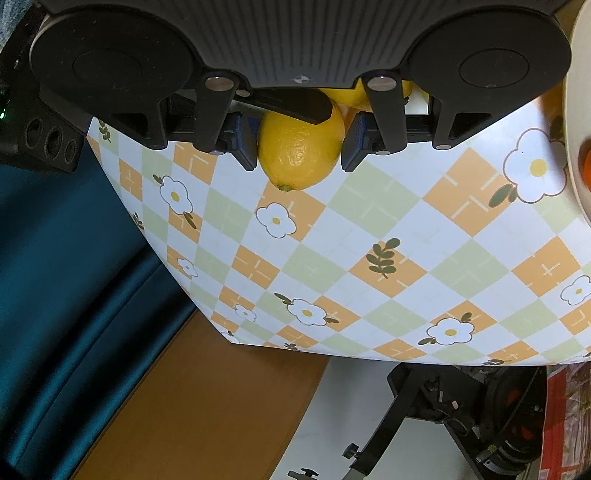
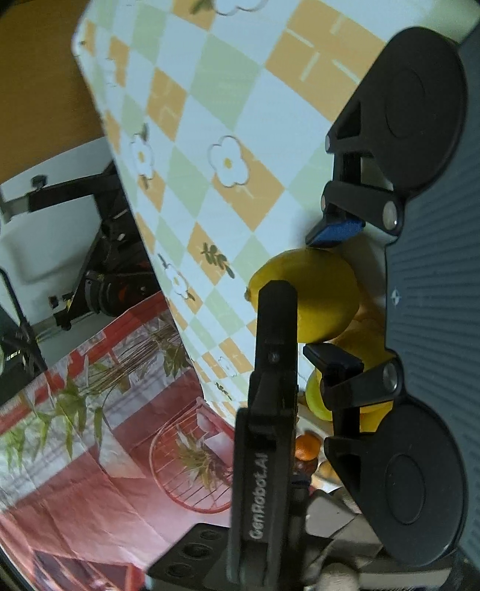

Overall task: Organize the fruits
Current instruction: 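Close the left gripper on the lemon while the right gripper clamps it too, then carry the lemon onto the beige plate and open both grippers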

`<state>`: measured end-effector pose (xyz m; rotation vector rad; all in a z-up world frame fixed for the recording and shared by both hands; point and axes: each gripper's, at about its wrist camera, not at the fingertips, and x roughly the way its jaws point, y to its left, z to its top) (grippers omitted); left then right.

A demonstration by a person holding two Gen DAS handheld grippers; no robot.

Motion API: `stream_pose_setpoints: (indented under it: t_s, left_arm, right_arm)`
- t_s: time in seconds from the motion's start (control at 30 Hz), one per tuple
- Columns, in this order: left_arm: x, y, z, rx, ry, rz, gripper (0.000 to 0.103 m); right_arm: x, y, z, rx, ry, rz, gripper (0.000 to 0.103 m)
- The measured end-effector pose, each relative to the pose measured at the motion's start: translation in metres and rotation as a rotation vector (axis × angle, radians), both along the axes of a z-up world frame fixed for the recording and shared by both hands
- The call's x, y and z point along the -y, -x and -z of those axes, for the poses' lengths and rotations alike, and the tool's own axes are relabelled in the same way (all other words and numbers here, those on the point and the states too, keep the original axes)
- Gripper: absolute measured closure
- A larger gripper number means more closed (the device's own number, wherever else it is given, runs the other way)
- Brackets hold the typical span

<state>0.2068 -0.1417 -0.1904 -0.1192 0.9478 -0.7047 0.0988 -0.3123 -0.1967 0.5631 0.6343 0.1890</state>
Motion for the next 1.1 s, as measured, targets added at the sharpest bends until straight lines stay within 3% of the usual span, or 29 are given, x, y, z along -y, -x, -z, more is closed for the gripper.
stream_pose_setpoints:
  t_s: [0.27, 0.6, 0.8, 1.1]
  left_arm:
    - [-0.014, 0.007, -0.028, 0.079, 0.044, -0.028, 0.050]
    - [-0.085, 0.004, -0.060, 0.117, 0.061, -0.126, 0.050]
    - [-0.131, 0.000, -0.053, 0.096, 0.059, -0.207, 0.050]
    - [-0.181, -0.004, -0.025, 0.042, 0.069, -0.291, 0.051]
  right_arm:
    - [-0.010, -0.001, -0.026, 0.030, 0.052, 0.012, 0.045]
    - [-0.069, -0.036, -0.067, 0.083, 0.140, -0.095, 0.045]
    - [-0.116, -0.069, -0.069, 0.061, 0.155, -0.180, 0.045]
    - [-0.178, -0.103, -0.050, -0.020, 0.223, -0.289, 0.045]
